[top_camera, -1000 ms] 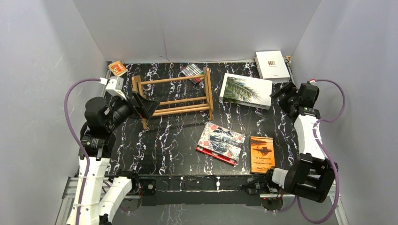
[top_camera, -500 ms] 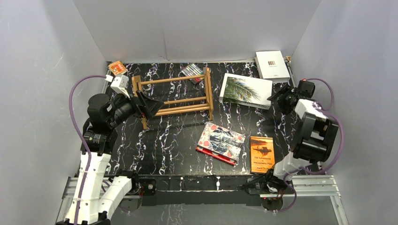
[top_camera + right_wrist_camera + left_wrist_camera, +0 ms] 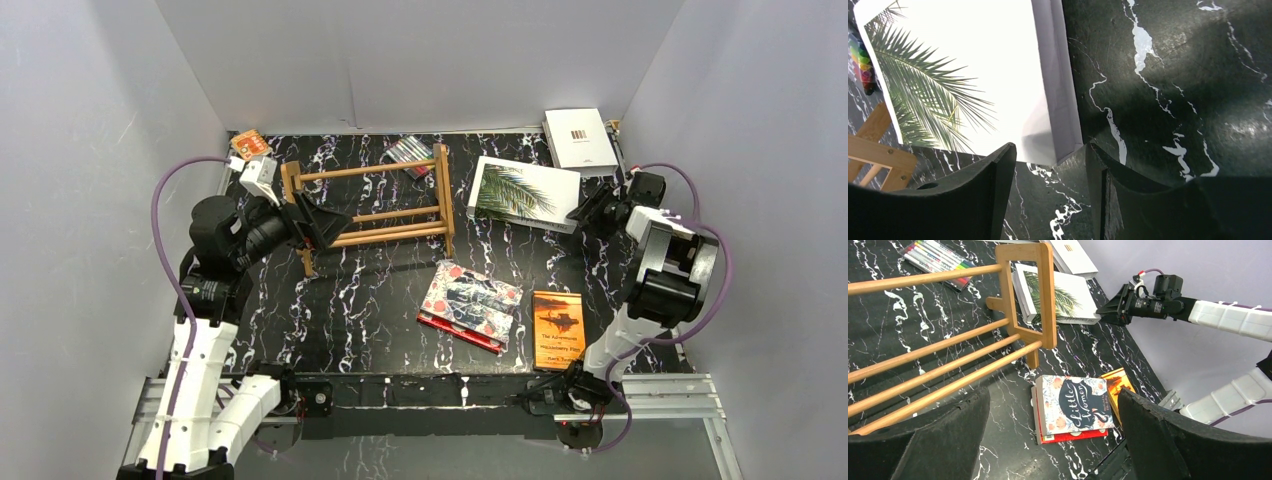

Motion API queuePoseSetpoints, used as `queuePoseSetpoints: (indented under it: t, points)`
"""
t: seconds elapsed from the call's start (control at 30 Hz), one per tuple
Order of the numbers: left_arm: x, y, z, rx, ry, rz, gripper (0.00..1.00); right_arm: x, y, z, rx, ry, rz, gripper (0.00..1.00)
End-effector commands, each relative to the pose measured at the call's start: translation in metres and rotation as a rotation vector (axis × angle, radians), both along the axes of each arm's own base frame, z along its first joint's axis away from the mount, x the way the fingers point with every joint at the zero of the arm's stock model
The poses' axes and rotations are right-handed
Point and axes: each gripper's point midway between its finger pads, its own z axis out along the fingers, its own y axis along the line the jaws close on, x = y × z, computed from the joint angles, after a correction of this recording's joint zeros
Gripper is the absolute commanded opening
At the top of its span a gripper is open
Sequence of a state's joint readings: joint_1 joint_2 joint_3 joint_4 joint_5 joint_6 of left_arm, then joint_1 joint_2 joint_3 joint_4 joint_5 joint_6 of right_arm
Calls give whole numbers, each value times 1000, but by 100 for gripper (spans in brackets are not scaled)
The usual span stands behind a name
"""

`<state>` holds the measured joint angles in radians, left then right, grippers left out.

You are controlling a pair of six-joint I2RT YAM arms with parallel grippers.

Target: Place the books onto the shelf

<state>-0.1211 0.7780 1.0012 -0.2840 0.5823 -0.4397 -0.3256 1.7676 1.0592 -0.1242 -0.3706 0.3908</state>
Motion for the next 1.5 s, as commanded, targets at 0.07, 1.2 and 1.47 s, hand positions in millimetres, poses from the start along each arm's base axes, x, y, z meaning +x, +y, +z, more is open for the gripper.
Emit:
queuePoseSetpoints:
  t: [0.07, 1.2, 1.47]
  points:
    - [-5, -7, 9, -23, -19, -45, 96, 26, 1, 17, -3, -131, 81, 60]
    - [34, -144, 43, -56, -60, -316, 96, 4, 38, 16, 153, -269, 140, 32]
    - [41, -213, 8, 67, -58, -371, 96, 2, 40, 24, 150, -302, 134, 14]
